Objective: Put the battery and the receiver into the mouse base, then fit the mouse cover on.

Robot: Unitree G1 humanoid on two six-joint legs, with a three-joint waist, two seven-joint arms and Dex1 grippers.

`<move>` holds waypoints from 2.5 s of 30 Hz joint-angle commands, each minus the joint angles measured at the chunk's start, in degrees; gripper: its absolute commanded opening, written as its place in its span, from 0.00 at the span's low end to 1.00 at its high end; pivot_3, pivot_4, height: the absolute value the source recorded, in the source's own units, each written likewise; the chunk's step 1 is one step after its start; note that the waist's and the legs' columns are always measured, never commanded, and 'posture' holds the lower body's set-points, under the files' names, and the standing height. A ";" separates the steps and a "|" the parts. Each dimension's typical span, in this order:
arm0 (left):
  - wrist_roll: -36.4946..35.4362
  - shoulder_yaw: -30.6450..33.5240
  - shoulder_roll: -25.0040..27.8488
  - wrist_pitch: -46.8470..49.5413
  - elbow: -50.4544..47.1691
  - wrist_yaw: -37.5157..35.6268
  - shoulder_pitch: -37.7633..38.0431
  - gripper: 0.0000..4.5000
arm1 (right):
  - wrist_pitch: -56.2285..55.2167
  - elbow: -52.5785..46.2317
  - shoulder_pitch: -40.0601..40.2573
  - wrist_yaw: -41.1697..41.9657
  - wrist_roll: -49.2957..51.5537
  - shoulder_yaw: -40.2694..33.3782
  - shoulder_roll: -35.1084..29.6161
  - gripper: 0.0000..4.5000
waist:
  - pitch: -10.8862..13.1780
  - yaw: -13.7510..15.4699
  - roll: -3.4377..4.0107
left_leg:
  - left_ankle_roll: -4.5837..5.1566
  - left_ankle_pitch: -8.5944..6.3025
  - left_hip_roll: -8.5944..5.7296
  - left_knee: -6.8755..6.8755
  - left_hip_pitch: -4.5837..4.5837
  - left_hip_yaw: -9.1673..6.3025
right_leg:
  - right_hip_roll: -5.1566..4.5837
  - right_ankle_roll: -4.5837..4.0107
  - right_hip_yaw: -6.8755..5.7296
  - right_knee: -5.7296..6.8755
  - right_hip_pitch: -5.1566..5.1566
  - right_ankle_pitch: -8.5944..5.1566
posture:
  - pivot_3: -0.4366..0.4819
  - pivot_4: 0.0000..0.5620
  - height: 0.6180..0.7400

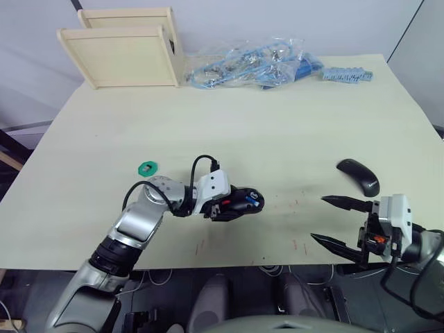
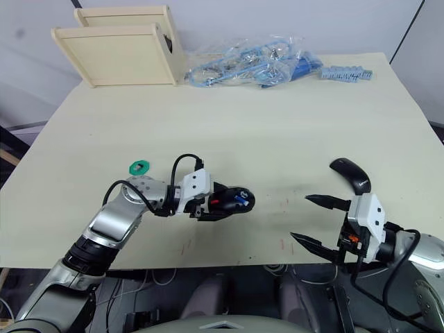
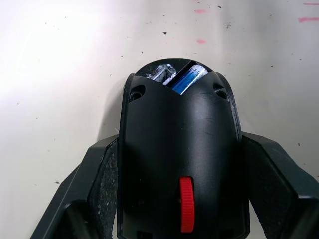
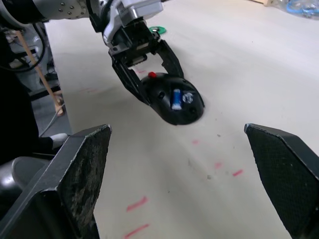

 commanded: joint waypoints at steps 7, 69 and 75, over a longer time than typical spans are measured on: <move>-6.20 6.50 3.41 0.30 -2.67 -2.29 3.89 0.98 | -2.87 -1.76 0.65 -0.61 0.80 -0.78 0.34 1.00 | 0.21 -0.09 -0.02 | 0.00 0.00 0.01 0.00 -0.02 -0.01 | 0.00 0.00 -0.01 0.01 -0.02 0.00 | 0.48 0.27 1.00; -8.86 26.37 17.11 -3.14 45.36 -0.84 -9.53 0.39 | -5.76 -3.17 -9.88 -7.22 0.26 12.56 6.03 1.00 | 1.04 0.05 -0.35 | -0.01 0.00 0.00 0.02 -0.18 0.01 | -0.05 -0.03 -0.15 0.14 -0.22 0.02 | 0.48 0.27 1.00; -6.98 25.53 16.71 -5.19 47.96 -1.87 -11.57 0.39 | -5.95 -2.91 -10.13 -7.80 -0.22 13.16 6.49 1.00 | 1.03 0.09 -0.36 | -0.01 0.00 0.00 0.04 -0.20 0.00 | -0.05 -0.02 -0.15 0.15 -0.23 0.02 | 0.48 0.27 1.00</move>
